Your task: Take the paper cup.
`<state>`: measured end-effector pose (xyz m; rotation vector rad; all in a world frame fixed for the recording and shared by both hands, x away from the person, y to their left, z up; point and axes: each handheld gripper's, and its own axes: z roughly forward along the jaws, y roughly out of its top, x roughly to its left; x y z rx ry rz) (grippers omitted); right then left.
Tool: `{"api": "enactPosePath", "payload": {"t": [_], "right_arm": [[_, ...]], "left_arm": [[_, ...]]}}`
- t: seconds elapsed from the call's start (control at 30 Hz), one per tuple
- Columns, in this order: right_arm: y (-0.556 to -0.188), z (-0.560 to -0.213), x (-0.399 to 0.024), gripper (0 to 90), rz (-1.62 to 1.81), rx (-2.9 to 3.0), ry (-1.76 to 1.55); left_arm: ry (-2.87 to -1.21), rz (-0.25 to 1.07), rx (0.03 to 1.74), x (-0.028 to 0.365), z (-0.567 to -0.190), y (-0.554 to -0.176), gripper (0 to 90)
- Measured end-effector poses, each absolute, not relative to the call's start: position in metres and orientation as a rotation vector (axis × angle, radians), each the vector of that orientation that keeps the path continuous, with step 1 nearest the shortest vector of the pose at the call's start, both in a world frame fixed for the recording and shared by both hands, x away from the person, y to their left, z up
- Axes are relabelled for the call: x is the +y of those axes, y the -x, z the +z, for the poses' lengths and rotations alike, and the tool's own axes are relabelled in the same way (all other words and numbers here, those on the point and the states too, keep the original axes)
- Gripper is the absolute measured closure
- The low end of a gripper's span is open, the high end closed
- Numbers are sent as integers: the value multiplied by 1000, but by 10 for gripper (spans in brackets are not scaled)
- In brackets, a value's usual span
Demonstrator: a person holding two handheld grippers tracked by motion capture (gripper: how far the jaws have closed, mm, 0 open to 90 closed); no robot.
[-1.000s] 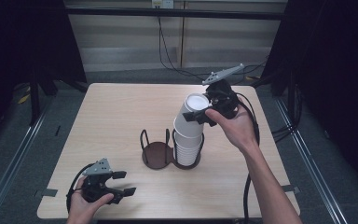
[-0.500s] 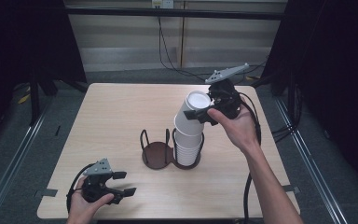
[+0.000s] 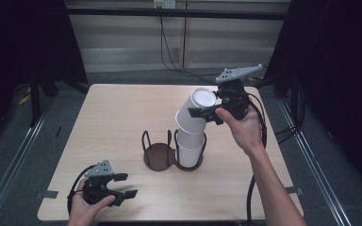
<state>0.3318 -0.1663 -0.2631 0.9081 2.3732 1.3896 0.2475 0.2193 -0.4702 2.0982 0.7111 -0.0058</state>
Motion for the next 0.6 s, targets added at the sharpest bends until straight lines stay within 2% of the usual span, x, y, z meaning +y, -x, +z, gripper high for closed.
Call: {"api": "enactPosePath", "payload": {"t": [0.6], "right_arm": [[-320, -262, -178, 230, 1498, 2291, -880]], "left_arm": [[-2100, -8, 716, 219, -470, -248, 241]]}}
